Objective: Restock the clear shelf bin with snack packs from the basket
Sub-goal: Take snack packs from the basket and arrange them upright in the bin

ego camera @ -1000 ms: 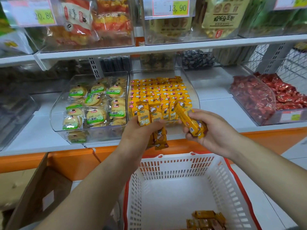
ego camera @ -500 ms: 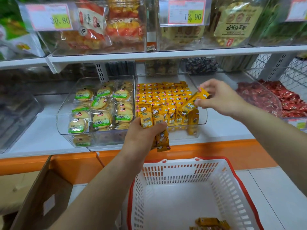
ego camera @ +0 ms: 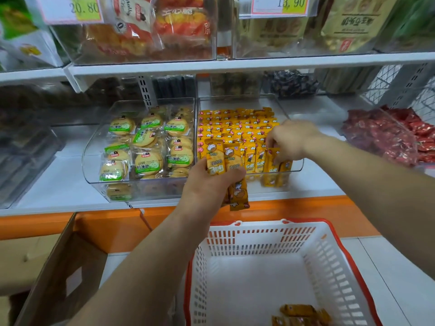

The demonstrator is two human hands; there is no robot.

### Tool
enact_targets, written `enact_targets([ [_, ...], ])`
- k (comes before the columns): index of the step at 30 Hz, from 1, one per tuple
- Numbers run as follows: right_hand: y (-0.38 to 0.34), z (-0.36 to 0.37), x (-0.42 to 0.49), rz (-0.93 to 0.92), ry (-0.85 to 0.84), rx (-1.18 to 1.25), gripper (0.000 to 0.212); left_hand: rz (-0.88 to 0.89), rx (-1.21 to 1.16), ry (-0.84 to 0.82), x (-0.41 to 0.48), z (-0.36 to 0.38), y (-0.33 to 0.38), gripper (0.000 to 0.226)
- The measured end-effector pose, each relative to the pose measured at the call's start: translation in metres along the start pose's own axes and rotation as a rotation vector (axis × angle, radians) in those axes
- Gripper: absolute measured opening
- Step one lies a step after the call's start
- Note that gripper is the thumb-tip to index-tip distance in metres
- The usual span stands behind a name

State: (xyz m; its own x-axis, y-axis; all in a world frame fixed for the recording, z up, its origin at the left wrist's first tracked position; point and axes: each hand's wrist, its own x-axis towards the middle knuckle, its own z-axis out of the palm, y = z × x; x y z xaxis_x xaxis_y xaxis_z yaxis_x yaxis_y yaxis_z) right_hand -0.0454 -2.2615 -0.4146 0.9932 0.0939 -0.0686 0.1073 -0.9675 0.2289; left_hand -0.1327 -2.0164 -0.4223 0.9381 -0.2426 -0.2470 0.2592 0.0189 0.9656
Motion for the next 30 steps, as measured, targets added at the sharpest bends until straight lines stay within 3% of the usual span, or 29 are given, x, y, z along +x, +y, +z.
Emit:
enact_targets([
  [3, -0.002, 0.005, -0.001, -0.015, 0.017, -0.088, 0.046, -0.015, -0.01, -0.016, 0.001, 0.001, 0.0, 0.025],
  [6, 0.001, -0.005, -0.015, 0.01, 0.016, 0.115, 0.05, -0.05, -0.056, -0.024, 0.003, 0.002, -0.001, 0.025],
  [9, 0.003, -0.017, -0.051, 0.032, 0.136, 0.441, 0.039, -0.065, -0.064, -0.047, 0.002, 0.005, -0.003, 0.029],
  [11, -0.004, -0.016, -0.083, 0.037, 0.231, 0.797, 0.025, -0.058, -0.051, -0.081, 0.0, 0.008, -0.005, 0.031],
  [13, -0.02, -0.011, -0.114, 0.03, 0.22, 1.191, 0.02, -0.054, -0.048, -0.118, -0.002, 0.012, -0.007, 0.032],
  [15, -0.038, -0.005, -0.136, 0.018, 0.172, 1.434, 0.029, -0.054, -0.071, -0.156, -0.007, 0.018, -0.009, 0.032],
  [19, -0.062, 0.003, -0.153, 0.046, 0.148, 1.489, 0.062, -0.037, -0.112, -0.194, -0.013, 0.03, -0.01, 0.03],
  [23, -0.06, 0.003, -0.157, 0.051, 0.102, 1.512, 0.074, -0.059, -0.199, -0.221, -0.015, 0.036, -0.009, 0.029],
  [25, -0.059, 0.005, -0.157, 0.062, 0.079, 1.593, 0.071, -0.055, -0.187, -0.202, -0.015, 0.038, -0.009, 0.027],
  [30, -0.049, 0.009, -0.151, 0.1, 0.096, 1.638, 0.042, 0.035, -0.092, -0.021, -0.004, 0.029, -0.007, 0.023],
])
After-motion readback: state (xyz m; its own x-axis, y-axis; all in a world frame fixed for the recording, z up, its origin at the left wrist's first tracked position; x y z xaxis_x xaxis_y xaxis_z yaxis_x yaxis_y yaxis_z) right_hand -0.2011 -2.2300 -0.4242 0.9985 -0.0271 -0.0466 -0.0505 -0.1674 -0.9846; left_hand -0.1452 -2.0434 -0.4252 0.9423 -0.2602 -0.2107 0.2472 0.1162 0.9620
